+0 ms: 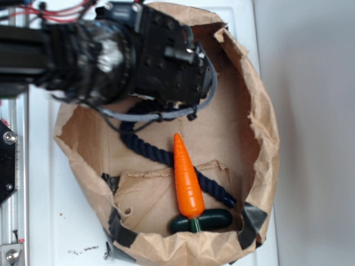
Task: Grab the white paper.
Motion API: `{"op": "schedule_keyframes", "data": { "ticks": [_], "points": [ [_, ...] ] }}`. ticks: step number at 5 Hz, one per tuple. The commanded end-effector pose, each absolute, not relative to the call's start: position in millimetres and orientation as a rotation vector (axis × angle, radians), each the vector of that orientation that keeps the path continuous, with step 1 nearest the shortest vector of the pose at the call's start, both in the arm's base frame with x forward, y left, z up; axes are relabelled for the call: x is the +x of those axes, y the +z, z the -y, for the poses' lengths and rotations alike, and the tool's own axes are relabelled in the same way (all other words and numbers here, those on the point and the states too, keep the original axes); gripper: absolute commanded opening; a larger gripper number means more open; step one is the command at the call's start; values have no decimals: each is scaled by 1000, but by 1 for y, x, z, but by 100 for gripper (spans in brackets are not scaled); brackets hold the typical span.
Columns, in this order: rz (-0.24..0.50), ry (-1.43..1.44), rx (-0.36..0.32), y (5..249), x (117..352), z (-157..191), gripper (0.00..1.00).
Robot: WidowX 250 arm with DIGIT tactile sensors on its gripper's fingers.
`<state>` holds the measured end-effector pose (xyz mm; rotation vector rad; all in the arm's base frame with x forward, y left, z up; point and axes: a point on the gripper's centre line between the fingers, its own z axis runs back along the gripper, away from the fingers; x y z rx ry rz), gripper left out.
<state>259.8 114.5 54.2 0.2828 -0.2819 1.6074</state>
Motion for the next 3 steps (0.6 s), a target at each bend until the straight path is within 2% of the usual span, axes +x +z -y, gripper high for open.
{"op": "schedule_keyframes", "data": {
  "ticks": [1,2,3],
  "points": [
    [337,1336,106,115,268,-116,0],
    [347,1089,58,138,272,-95,0],
    [361,843,2,177,257,-58,0]
  ]
}}
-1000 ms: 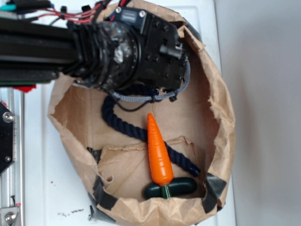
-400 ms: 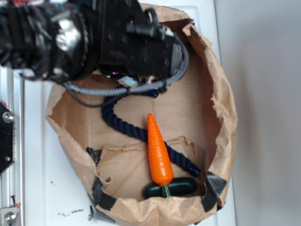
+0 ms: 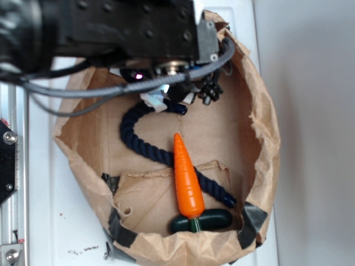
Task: Grab the white paper.
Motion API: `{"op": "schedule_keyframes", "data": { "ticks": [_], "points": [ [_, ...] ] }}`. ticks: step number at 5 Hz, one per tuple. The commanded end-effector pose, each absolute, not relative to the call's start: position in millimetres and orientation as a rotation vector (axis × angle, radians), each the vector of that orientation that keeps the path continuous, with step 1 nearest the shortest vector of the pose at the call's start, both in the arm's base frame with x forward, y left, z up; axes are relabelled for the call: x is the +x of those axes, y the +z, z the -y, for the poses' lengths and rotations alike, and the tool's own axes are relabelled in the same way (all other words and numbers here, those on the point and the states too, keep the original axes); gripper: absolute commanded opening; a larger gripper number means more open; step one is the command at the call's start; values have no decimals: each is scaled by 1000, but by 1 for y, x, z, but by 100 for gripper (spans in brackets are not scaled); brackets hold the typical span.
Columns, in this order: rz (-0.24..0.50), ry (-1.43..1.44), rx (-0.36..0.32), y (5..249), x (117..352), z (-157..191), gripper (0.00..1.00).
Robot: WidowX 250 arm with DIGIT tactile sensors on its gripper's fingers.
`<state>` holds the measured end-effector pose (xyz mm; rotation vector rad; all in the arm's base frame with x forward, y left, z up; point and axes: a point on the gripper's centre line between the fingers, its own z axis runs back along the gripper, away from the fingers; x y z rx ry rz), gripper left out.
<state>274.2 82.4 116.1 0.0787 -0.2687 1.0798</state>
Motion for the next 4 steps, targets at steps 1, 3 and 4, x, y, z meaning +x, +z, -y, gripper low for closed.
{"op": "schedule_keyframes", "data": {
  "ticks": [1,3,4],
  "points": [
    [359,588,2,216,250,-46,0],
    [284,200,-43,236,249,-37,0],
    [292,300,-7,229,252,-39,0]
  ]
}}
